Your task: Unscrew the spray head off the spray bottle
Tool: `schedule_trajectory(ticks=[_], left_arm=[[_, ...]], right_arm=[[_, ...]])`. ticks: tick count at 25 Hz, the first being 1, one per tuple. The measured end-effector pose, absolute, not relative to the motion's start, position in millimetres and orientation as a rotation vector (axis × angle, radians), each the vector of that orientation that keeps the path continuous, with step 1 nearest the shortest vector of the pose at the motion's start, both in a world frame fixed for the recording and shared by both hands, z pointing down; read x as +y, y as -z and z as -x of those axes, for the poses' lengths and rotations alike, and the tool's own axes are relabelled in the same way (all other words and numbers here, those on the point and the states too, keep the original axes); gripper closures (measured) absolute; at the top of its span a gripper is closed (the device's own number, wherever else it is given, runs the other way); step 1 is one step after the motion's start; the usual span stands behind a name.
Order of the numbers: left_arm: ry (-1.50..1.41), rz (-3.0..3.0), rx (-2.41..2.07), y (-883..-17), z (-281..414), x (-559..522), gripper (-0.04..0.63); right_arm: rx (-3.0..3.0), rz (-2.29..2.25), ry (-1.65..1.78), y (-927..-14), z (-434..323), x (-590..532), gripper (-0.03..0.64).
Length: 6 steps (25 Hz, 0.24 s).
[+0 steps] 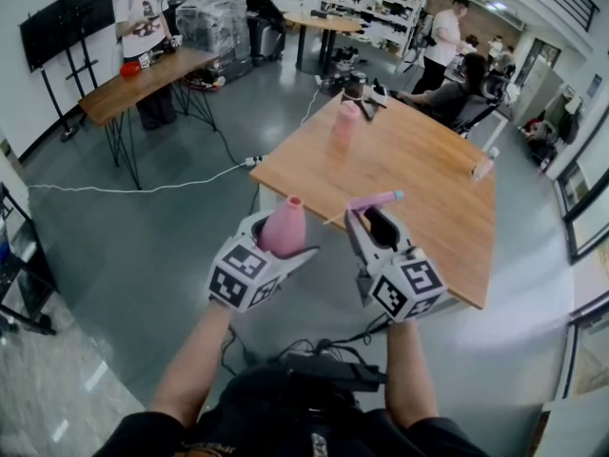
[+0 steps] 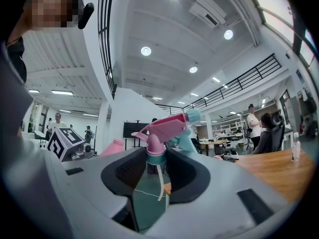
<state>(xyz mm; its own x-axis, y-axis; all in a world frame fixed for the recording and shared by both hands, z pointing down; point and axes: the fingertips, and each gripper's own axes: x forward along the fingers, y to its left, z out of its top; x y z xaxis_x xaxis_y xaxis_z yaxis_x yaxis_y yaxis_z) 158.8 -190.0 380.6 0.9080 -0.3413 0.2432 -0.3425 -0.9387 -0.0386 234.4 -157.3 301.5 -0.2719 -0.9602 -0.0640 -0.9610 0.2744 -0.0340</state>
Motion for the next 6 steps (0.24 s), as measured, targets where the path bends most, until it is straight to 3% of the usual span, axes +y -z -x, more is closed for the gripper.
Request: schedule_trajectory(ticks=[6], left_arm=[[-0.392,-3.065,-0.544,-380.1,-160.4,-189.9,0.156]], right_arm=[[2.438,1.869,-0.009,-299.2,-236.3,-156.8,0.485]])
